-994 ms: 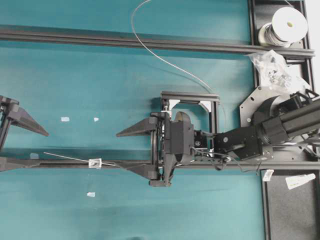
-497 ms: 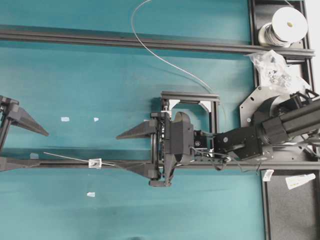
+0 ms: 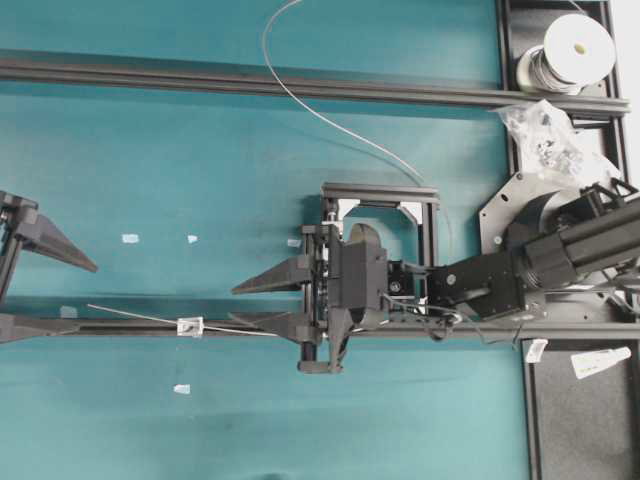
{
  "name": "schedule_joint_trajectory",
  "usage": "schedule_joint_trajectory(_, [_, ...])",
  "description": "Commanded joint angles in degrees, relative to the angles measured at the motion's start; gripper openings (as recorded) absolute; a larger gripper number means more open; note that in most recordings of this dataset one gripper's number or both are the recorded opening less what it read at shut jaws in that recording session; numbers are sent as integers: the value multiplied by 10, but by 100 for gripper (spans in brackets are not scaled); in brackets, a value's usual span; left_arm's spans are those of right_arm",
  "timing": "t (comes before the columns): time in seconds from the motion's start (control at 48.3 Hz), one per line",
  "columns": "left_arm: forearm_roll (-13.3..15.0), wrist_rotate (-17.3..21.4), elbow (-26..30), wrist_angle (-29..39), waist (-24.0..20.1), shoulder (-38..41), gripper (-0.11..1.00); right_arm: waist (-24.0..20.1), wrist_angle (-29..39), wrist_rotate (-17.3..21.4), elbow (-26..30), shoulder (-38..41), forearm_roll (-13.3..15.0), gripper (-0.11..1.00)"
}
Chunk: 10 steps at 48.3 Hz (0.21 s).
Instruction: Insert the wire through the hole in the metal fitting.
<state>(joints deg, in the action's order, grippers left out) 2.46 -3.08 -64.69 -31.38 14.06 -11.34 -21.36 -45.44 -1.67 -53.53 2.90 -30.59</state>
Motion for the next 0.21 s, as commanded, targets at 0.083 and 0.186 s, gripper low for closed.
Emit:
schedule_joint_trajectory(0.083, [-1,0,7,-5,-1,-5,59,1,-3,0,4,-14,1,39])
schedule_joint_trajectory(0.186, [-2,-1,8,-3,-1,-5,58,1,-3,-1,4,-14,1,36])
